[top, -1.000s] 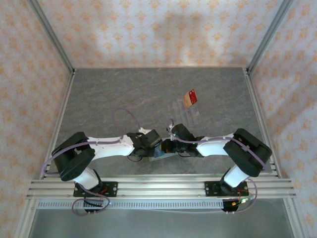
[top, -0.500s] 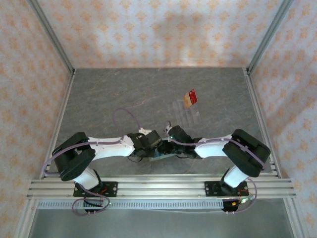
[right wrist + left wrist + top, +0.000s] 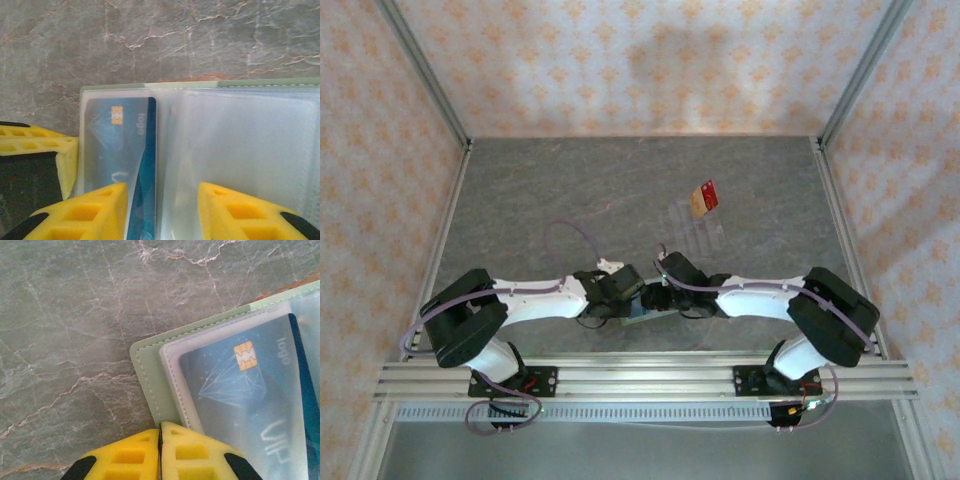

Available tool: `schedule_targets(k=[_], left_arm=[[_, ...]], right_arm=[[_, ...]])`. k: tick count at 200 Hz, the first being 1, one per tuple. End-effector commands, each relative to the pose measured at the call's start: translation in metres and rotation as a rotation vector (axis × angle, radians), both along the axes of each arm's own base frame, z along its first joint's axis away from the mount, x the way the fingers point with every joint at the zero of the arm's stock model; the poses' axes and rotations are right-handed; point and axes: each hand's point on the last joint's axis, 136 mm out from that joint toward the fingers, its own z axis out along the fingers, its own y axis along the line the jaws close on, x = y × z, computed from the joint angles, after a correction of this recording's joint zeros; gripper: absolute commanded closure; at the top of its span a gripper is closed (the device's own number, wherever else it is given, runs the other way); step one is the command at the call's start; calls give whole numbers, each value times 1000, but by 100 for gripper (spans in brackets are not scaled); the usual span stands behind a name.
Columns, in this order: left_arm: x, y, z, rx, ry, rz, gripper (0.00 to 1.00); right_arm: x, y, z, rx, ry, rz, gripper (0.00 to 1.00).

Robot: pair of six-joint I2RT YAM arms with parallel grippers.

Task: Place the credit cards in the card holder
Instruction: Insert the credit card into the card slot.

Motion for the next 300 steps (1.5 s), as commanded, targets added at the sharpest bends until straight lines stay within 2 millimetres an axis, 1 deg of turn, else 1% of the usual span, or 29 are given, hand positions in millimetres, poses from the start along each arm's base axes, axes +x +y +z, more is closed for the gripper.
schedule_targets(k=[1, 15, 27, 43, 49, 63, 107, 143, 159, 193, 224, 235, 268, 300], left_arm=[[-16, 23, -15, 78, 55, 32, 92], [-16, 23, -12, 70, 52, 39, 91], [-16, 23, -12, 72, 55, 46, 91], [-17, 24, -14, 74, 60, 50, 91], [-17, 23, -14, 70, 60, 52, 91], [-17, 22, -14, 59, 60, 53, 91], [-16, 22, -13, 54, 42, 41, 91], [-16, 25, -16, 61, 38, 46, 91], [-18, 26, -18, 56, 39, 51, 91], [-18, 27, -21, 60, 43, 54, 91], [-18, 27, -21, 55, 40, 55, 91], [-18, 26, -22, 55, 41, 53, 91], [-18, 26, -23, 52, 41, 52, 91], [-18, 26, -24, 47, 40, 55, 91]], right_arm=[[3, -10, 9, -67, -20, -8, 60], [5, -7, 15, -68, -23, -5, 67], [8, -6, 20, -75, -26, -4, 80], [14, -6, 27, -92, -45, -18, 93], [15, -5, 28, -93, -46, -18, 96], [16, 0, 30, -82, -41, -12, 100], [14, 18, 7, -96, 39, 38, 100], [21, 15, -4, -146, 31, 18, 100], [24, 12, -4, -155, 23, 3, 100], [22, 5, -12, -181, 34, -6, 100], [23, 0, -15, -193, 36, -23, 100], [23, 1, -13, -180, 34, -27, 100], [20, 5, -17, -178, 62, -10, 100], [9, 13, -22, -144, 109, 18, 100]])
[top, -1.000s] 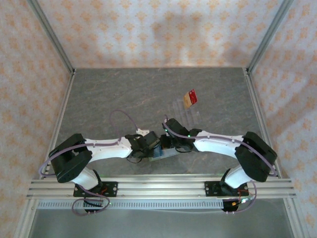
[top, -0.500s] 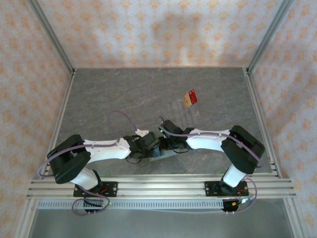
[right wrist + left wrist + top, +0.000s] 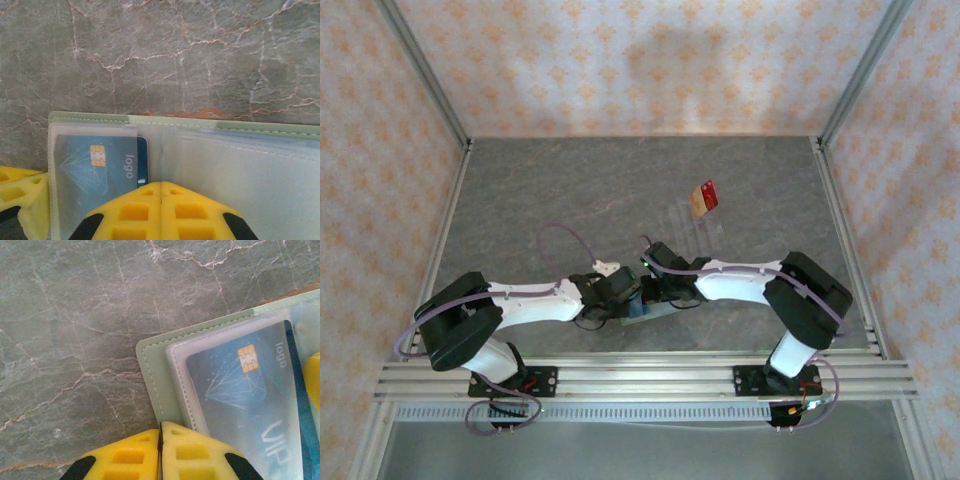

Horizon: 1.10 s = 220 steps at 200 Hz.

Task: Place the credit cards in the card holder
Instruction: Insert the credit card into the card slot.

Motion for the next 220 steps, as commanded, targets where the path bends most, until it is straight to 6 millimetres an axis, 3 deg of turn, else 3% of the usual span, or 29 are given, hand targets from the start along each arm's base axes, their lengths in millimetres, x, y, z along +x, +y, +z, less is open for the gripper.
schedule_targets(k=[1, 84, 111, 164, 220], left_arm=[[-18, 25, -23, 93, 61, 10, 91], [-18, 21, -28, 89, 68, 8, 91], [-18, 23, -29, 87, 67, 17, 91], [-17, 22, -24, 66, 47, 21, 91], [-19, 21, -27, 52, 53, 24, 91]], right_arm=[[-8, 1, -8, -4, 50, 9, 100], [-15, 24, 5, 130, 89, 6, 99], [-6, 8, 11, 25, 29, -5, 97], [22, -38, 40, -220, -86, -43, 82], [34, -51, 32, -301, -80, -28, 75]])
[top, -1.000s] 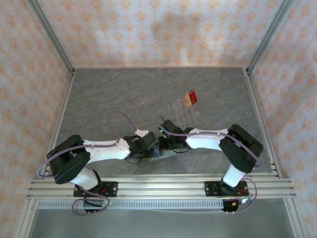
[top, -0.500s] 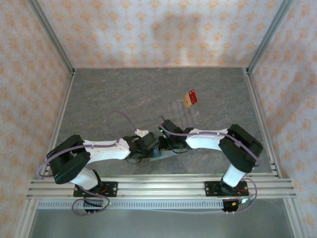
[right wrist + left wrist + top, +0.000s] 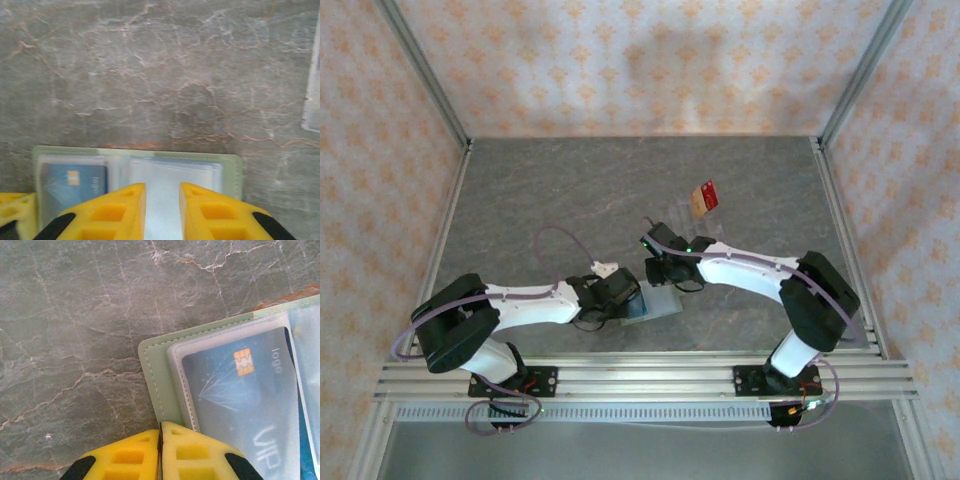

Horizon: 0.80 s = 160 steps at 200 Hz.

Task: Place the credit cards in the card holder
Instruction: Insert the credit card into the card slot, then flip over the card slot in the card holder.

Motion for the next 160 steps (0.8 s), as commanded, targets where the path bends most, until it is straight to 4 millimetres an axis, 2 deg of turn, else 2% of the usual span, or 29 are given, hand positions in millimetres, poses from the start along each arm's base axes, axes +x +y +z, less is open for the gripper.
schedule_targets(k=[1, 55, 94, 160], left_arm=[[-19, 21, -26, 80, 70, 13, 91], [-19, 22, -31, 96, 77, 11, 91], [-22, 24, -35, 104, 86, 8, 92], [-22, 24, -36, 102, 87, 8, 91]], right_arm=[[1, -18, -8, -110, 7, 16, 75], [-3, -14, -27, -98, 41, 43, 73], [-1, -12, -25, -73, 15, 32, 73], [-3, -3, -38, -98, 27, 50, 72]])
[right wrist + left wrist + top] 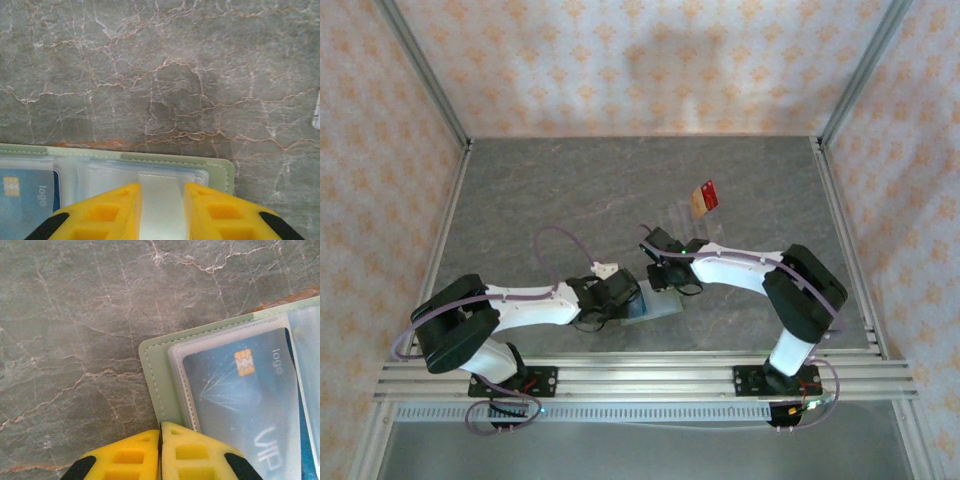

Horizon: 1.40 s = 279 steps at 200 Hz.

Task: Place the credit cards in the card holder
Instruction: Flip over the card slot in the card holder.

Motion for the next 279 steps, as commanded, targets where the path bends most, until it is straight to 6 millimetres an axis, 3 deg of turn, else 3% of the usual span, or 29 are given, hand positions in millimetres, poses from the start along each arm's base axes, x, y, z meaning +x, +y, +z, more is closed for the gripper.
schedule_targets(k=[1, 75, 108, 143, 179, 217, 239, 279], left_arm=[[-22, 24, -35, 102, 99, 3, 92], [-22, 23, -34, 102, 97, 4, 91], [-21, 23, -35, 104, 99, 2, 92], [-22, 22, -35, 103, 101, 1, 91], [-20, 20, -34, 95, 96, -4, 92], [-20, 18, -34, 92, 94, -9, 92], [-20, 17, -34, 95, 96, -15, 92], [-19, 16, -32, 99, 91, -17, 92]], right_arm=[[0, 3, -5, -26, -13, 12, 72], [-10, -12, -28, -84, 20, -17, 74], [-15, -18, -33, -87, 26, -28, 87], [-12, -12, -16, -73, 0, -14, 97], [-10, 4, 12, -10, -17, 8, 100], [-21, 32, 23, 101, 43, 36, 100], [-23, 43, 25, 146, 65, 34, 100], [-29, 58, 17, 217, 126, 15, 87]])
